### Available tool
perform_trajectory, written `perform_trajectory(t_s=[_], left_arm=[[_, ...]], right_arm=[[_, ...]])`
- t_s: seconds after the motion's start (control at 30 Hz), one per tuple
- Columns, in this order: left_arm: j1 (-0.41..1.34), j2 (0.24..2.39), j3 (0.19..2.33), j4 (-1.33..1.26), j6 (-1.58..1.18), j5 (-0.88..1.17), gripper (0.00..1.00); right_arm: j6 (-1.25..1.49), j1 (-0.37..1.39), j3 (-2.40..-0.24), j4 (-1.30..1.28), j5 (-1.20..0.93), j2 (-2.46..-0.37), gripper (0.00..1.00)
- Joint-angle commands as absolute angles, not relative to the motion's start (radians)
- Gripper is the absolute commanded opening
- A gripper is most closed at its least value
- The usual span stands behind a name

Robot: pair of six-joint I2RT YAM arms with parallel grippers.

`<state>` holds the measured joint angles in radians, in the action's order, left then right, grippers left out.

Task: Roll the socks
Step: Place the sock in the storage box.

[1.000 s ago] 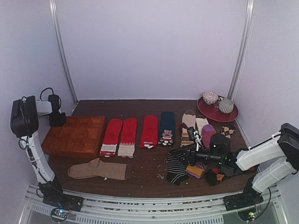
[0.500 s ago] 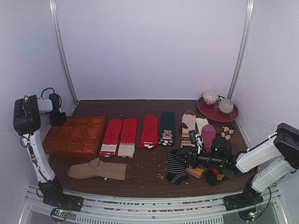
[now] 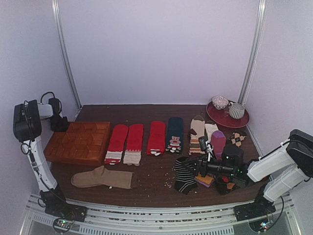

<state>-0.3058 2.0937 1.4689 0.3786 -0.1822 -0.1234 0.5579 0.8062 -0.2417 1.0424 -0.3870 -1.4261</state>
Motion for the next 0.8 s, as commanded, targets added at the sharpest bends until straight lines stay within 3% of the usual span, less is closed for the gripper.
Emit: perform_trajectory(t_s=[0.0, 0.53, 0.73, 0.77], left_arm=[[-0.281, 2.098, 1.438, 0.360, -0.184, -0.044, 0.52], [-0.280, 1.966, 1.451, 0.349, -0.163, -0.005, 0.62], [-0.265, 1.854, 1.412, 0.323, -0.148, 0.001, 0.73], [-0.258, 1.831, 1.404, 0.320, -0.147, 0.000, 0.85]], right_arm=[[0.573, 0.799, -0.233, 1.074, -0.393, -1.429, 0.57], [0.562, 0.799, -0.273, 1.036, -0.394, -1.417, 0.57], [0.485, 0.799, -0.311, 0.845, -0.317, -1.328, 0.64], [0.469, 0.799, -0.322, 0.799, -0.299, -1.312, 0.66]])
